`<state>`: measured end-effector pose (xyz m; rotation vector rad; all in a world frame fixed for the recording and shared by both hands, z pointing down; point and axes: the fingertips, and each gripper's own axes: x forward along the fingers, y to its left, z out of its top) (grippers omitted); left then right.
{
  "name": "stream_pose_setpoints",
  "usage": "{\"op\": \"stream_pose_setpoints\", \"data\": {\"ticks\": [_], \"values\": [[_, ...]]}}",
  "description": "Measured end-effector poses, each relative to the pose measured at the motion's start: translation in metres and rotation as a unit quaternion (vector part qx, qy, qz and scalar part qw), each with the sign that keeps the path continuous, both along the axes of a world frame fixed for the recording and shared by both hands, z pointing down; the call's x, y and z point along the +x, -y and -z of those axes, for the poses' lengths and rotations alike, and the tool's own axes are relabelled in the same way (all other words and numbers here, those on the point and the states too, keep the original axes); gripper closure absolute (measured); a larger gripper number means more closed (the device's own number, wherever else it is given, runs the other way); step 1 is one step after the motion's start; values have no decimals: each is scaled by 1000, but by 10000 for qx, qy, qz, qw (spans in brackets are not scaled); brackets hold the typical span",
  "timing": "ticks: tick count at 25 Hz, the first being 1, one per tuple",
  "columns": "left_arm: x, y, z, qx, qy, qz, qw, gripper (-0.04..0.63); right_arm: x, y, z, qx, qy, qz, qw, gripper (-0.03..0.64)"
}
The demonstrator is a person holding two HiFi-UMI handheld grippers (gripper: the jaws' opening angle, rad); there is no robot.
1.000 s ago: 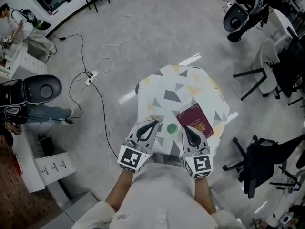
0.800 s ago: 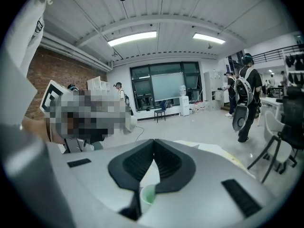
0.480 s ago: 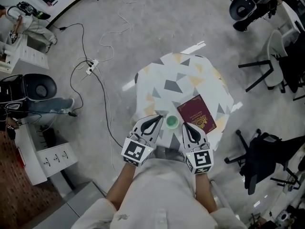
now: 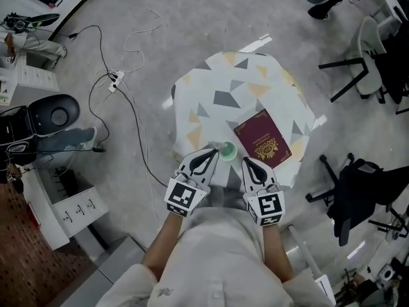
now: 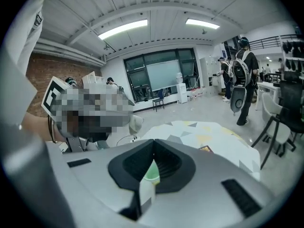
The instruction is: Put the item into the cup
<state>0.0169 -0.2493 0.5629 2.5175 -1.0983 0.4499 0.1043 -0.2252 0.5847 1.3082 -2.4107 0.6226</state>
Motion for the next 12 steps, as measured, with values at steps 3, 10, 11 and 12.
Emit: {"op": "stream_pose_setpoints", "data": {"ticks": [3, 10, 11, 12], "values": [[8, -1, -7, -58, 27, -130, 9999, 584, 2, -2, -7, -70, 8, -36, 10000, 611], [16, -9, -33, -260, 169, -322, 9990, 584, 5, -8, -23, -196, 4, -91, 9998, 611], [16, -9, -35, -281, 182, -336, 9989, 584, 5, -9, -25, -209, 4, -100, 9997, 611], [17, -10, -38, -294, 193, -349, 9988, 584, 5, -10, -27, -222, 3, -110, 9997, 611]]}}
